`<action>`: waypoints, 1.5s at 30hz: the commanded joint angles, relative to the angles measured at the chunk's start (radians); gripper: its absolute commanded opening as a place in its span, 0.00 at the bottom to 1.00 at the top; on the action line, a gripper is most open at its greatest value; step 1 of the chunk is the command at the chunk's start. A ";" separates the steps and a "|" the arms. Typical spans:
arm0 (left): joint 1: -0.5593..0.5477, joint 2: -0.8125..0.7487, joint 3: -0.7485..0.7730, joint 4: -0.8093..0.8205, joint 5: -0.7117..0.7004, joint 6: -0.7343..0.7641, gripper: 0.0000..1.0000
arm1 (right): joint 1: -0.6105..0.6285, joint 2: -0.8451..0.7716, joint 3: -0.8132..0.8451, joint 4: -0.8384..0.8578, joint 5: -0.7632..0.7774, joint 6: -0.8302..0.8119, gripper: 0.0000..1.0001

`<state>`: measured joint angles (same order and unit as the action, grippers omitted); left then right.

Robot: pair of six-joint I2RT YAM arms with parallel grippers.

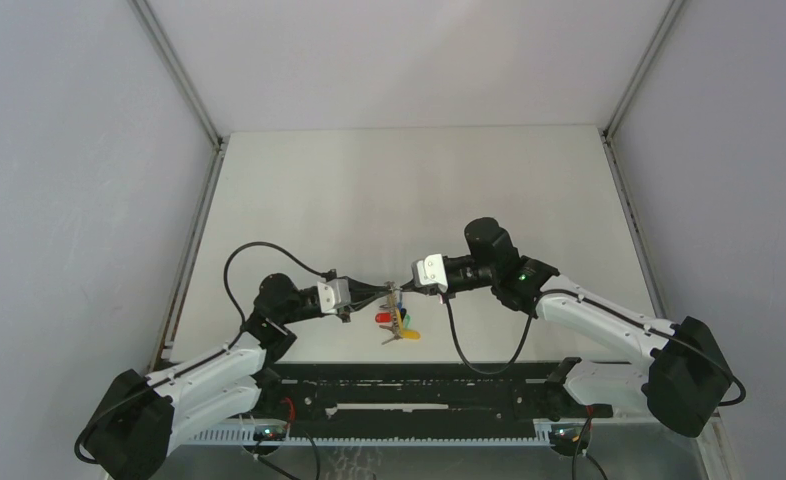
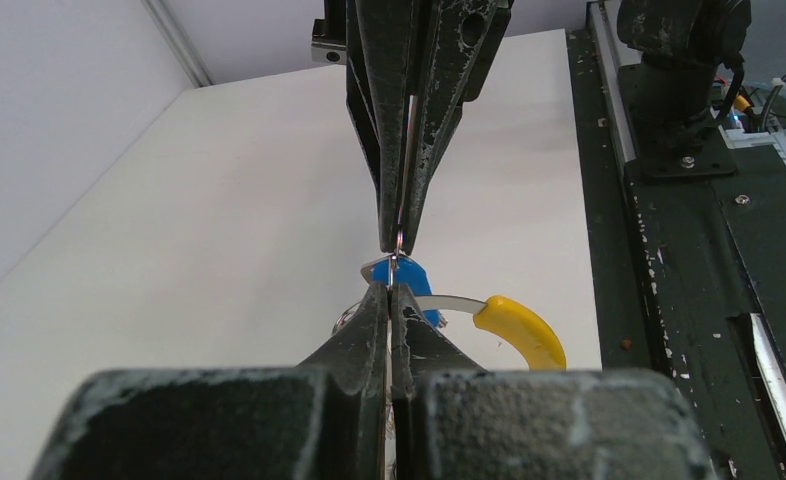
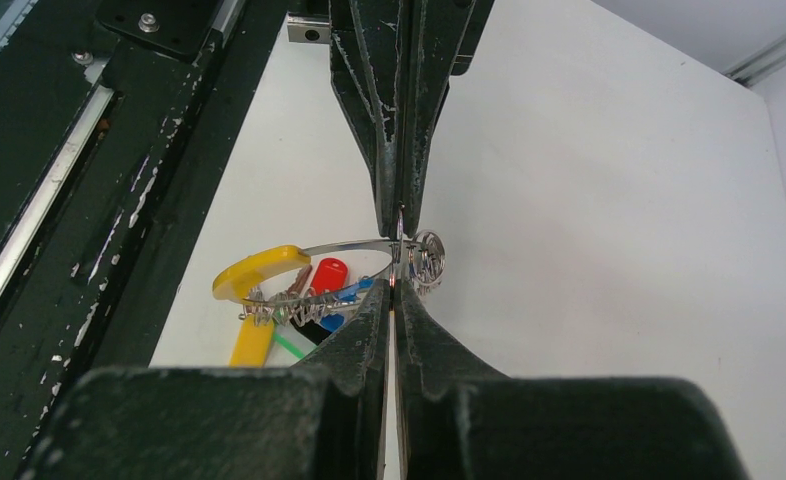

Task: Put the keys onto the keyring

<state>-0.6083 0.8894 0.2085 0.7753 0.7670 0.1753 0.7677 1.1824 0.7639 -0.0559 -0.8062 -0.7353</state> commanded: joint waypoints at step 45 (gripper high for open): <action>0.005 0.006 0.030 0.077 0.038 -0.030 0.00 | 0.005 0.008 0.020 0.077 -0.054 0.074 0.00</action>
<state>-0.6056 0.8906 0.2085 0.7769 0.7723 0.1703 0.7624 1.1812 0.7639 -0.0257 -0.8173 -0.6727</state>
